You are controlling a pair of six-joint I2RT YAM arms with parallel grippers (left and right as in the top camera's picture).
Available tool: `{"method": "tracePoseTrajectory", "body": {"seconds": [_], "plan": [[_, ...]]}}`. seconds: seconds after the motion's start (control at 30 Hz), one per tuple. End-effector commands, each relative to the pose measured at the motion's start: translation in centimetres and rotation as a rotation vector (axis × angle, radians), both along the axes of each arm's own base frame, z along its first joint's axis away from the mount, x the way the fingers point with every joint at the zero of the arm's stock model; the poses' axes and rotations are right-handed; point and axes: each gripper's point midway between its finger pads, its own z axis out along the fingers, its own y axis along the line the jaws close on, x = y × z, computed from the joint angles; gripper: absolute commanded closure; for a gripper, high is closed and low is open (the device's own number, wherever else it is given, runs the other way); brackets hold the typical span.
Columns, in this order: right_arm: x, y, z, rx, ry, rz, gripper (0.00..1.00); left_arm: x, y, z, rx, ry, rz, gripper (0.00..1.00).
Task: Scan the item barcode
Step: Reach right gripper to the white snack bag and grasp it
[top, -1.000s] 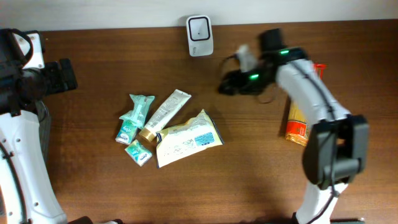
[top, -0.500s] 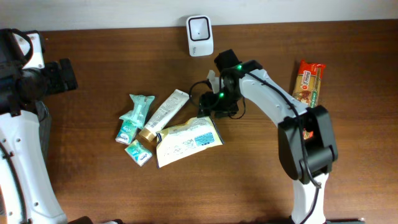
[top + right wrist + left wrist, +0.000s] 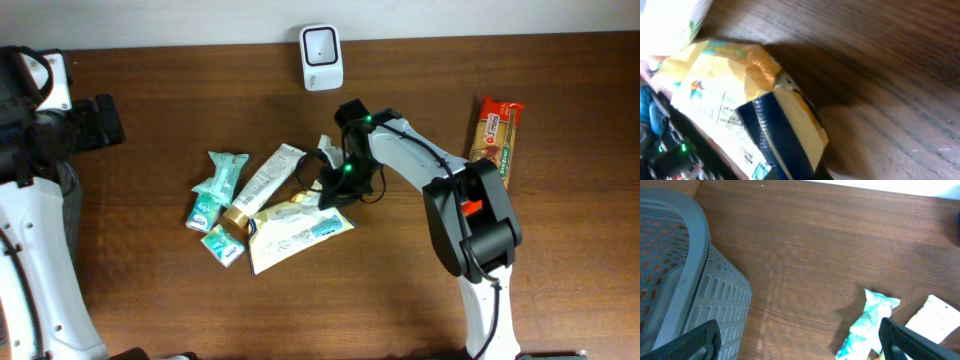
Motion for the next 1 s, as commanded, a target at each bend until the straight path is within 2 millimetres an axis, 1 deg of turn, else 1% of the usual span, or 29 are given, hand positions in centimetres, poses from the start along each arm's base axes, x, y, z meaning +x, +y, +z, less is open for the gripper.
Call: {"method": "tracePoseTrajectory", "body": {"seconds": [0.0, 0.03, 0.1, 0.17, 0.23, 0.3, 0.37, 0.47, 0.6, 0.63, 0.67, 0.73, 0.77, 0.83, 0.9, 0.97], "plan": [[1.6, -1.4, 4.2, 0.127, -0.174, 0.162, 0.96, -0.1, 0.2, 0.4, 0.000, -0.011, 0.013, 0.01], [1.8, -2.2, 6.2, 0.153, -0.244, 0.225, 0.96, -0.1, 0.2, 0.4, 0.000, -0.011, 0.013, 0.01], [1.7, -3.3, 9.2, 0.186, -0.350, 0.309, 0.96, -0.1, 0.2, 0.4, 0.000, -0.011, 0.013, 0.01], [0.9, -3.7, 12.2, 0.217, -0.456, 0.401, 0.96, -0.1, 0.2, 0.4, 0.000, -0.011, 0.013, 0.01], [-0.1, -3.9, 14.3, 0.240, -0.523, 0.466, 0.96, -0.1, 0.2, 0.4, 0.000, -0.011, 0.013, 0.01], [-0.6, -4.1, 15.1, 0.249, -0.556, 0.505, 0.96, -0.1, 0.2, 0.4, 0.000, -0.011, 0.013, 0.01], [-1.2, -4.3, 15.2, 0.261, -0.569, 0.556, 0.96, -0.1, 0.2, 0.4, 0.000, -0.011, 0.013, 0.01], [-1.3, -4.4, 15.2, 0.277, -0.604, 0.615, 0.96, -0.1, 0.2, 0.4, 0.000, -0.011, 0.013, 0.01], [-1.2, -4.5, 15.0, 0.267, -0.609, 0.626, 0.96, -0.1, 0.2, 0.4, 0.000, -0.011, 0.013, 0.01], [-1.1, -4.6, 14.8, 0.259, -0.604, 0.620, 0.73, -0.1, 0.2, 0.4, 0.000, -0.011, 0.013, 0.01], [-0.7, -4.9, 14.5, 0.218, -0.587, 0.584, 0.60, -0.1, 0.2, 0.4, 0.000, -0.011, 0.013, 0.01], [0.7, -5.7, 13.7, 0.103, -0.547, 0.468, 0.47, -0.1, 0.2, 0.3, -0.001, -0.011, 0.013, 0.01], [1.4, -5.9, 13.5, 0.061, -0.535, 0.409, 0.46, -0.1, 0.2, 0.3, -0.001, -0.011, 0.013, 0.01], [2.3, -5.9, 13.5, 0.026, -0.512, 0.304, 0.47, -0.1, 0.2, 0.4, 0.000, -0.011, 0.013, 0.01], [3.2, -5.4, 13.7, 0.015, -0.480, 0.179, 0.58, -0.1, 0.2, 0.4, 0.000, -0.011, 0.013, 0.01], [3.5, -4.3, 13.8, 0.014, -0.454, 0.105, 0.62, -0.1, 0.2, 0.4, 0.000, -0.011, 0.013, 0.01]]}}
